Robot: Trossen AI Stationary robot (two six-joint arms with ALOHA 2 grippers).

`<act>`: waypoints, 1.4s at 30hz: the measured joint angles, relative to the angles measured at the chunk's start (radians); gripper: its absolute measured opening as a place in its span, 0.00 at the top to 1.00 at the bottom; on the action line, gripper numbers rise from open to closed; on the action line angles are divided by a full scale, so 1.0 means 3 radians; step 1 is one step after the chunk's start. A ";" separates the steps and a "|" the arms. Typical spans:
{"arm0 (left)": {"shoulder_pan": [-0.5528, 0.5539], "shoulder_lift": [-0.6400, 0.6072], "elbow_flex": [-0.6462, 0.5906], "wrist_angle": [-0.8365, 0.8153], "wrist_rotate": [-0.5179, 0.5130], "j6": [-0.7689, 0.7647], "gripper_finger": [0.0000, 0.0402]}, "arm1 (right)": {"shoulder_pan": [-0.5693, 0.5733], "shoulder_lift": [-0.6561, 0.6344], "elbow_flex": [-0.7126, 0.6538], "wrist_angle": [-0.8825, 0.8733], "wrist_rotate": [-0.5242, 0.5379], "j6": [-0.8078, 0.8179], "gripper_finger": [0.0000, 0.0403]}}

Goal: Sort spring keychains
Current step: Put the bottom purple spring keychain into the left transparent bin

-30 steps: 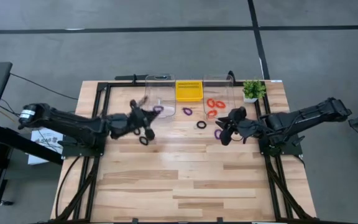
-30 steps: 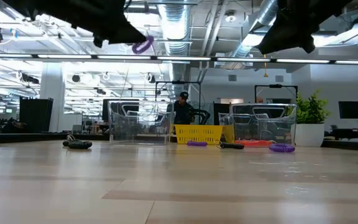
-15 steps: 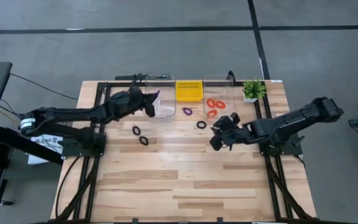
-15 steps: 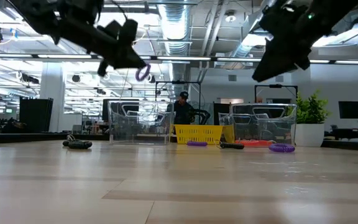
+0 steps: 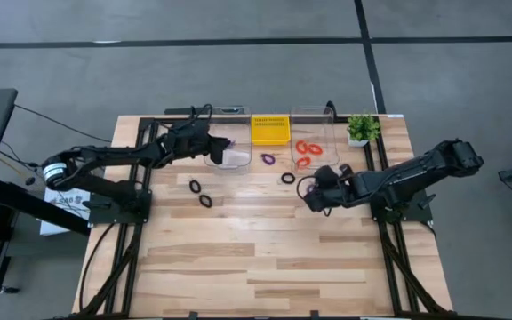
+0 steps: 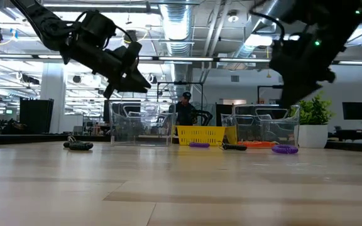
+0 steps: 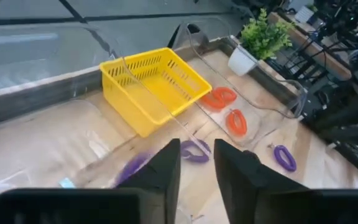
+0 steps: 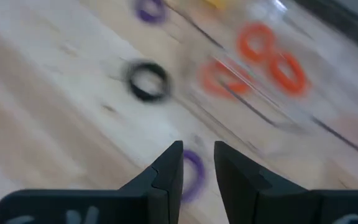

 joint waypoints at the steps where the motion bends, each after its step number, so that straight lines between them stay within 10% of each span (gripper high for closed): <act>1: 0.0000 -0.0003 0.0000 0.0010 -0.0010 0.0001 0.75 | 0.0000 0.0001 0.0000 -0.0048 -0.0014 0.0091 0.80; 23: -0.0807 -0.0753 0.0000 0.0001 -0.0023 0.0138 0.70 | 0.0200 0.1012 0.0003 0.0134 -0.0245 0.0895 0.80; 42: -0.1376 -0.0759 -0.0006 -0.0027 -0.0393 0.0143 0.72 | 0.0658 0.1165 0.0120 0.0897 -0.0900 0.0289 0.80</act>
